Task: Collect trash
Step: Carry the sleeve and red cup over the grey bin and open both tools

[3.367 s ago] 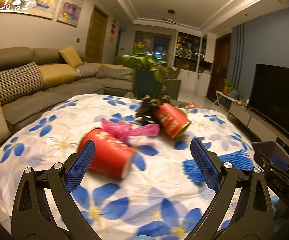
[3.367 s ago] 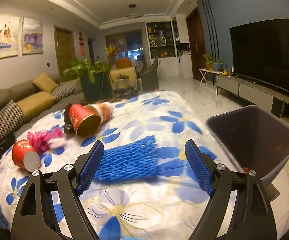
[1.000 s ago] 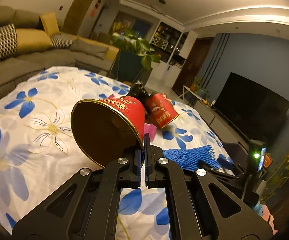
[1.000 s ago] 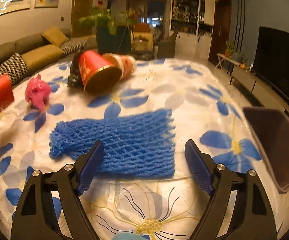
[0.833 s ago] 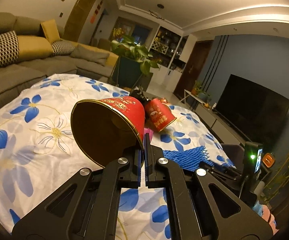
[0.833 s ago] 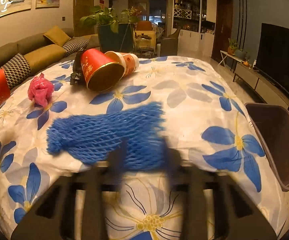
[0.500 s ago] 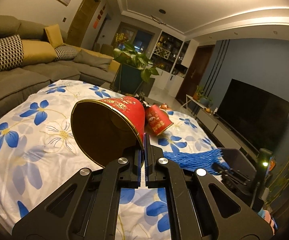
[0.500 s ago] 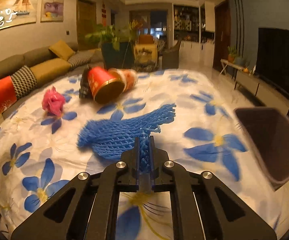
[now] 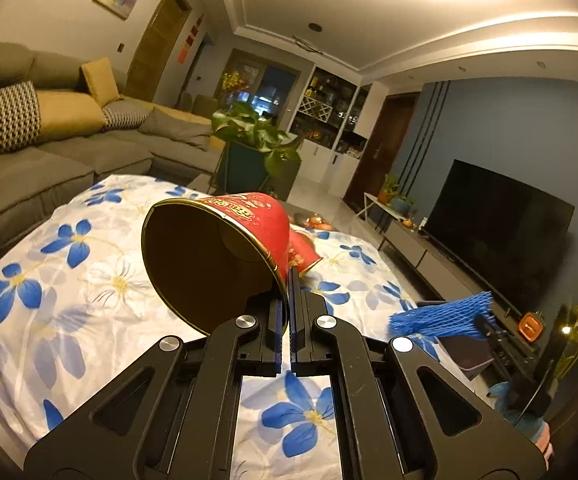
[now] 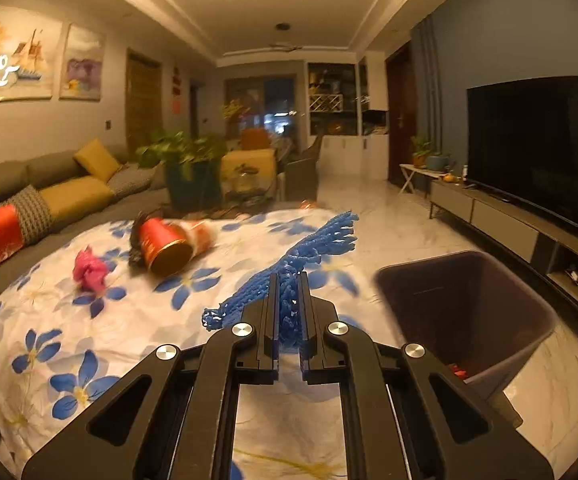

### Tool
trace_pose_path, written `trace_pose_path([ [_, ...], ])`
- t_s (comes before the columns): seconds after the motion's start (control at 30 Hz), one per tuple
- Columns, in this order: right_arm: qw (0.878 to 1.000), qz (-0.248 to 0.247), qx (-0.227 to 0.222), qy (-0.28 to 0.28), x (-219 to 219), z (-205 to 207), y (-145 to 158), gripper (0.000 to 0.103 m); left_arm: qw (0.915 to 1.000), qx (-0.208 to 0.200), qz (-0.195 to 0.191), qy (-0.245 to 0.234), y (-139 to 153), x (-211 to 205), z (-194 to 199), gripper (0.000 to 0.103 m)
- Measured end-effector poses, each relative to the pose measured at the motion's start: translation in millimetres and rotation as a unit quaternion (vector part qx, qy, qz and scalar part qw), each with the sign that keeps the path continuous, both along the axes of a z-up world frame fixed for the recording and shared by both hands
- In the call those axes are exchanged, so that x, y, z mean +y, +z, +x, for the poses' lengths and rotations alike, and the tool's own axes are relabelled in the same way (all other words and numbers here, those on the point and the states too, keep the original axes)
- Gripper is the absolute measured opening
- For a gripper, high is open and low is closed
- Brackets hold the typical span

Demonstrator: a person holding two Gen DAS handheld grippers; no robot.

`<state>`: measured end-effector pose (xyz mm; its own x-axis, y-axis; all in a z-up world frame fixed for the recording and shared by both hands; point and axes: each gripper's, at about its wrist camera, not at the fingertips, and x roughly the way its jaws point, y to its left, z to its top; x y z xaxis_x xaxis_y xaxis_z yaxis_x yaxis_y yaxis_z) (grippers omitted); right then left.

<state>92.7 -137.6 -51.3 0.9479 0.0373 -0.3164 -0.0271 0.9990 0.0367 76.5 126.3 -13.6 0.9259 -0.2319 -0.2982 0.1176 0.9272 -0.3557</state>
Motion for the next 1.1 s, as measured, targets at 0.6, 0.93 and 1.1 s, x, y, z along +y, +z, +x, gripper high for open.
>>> trace_pose_path([
  [0.6, 0.990, 0.023, -0.087, -0.109, -84.8, -32.2, 40.2, 0.008, 0.9879, -0.015, 0.044, -0.148, 5.0, -135.4, 72.9, 0.001],
  [0.93, 0.984, 0.027, -0.086, -0.154, -120.9, -20.6, 34.5, 0.008, 0.9661, -0.035, 0.049, -0.251, -2.0, -239.1, 100.2, 0.001],
  [1.1, 0.981, 0.033, -0.084, -0.169, -134.2, -17.3, 29.7, 0.008, 0.9575, -0.038, 0.044, -0.282, -6.3, -275.2, 109.8, 0.001],
])
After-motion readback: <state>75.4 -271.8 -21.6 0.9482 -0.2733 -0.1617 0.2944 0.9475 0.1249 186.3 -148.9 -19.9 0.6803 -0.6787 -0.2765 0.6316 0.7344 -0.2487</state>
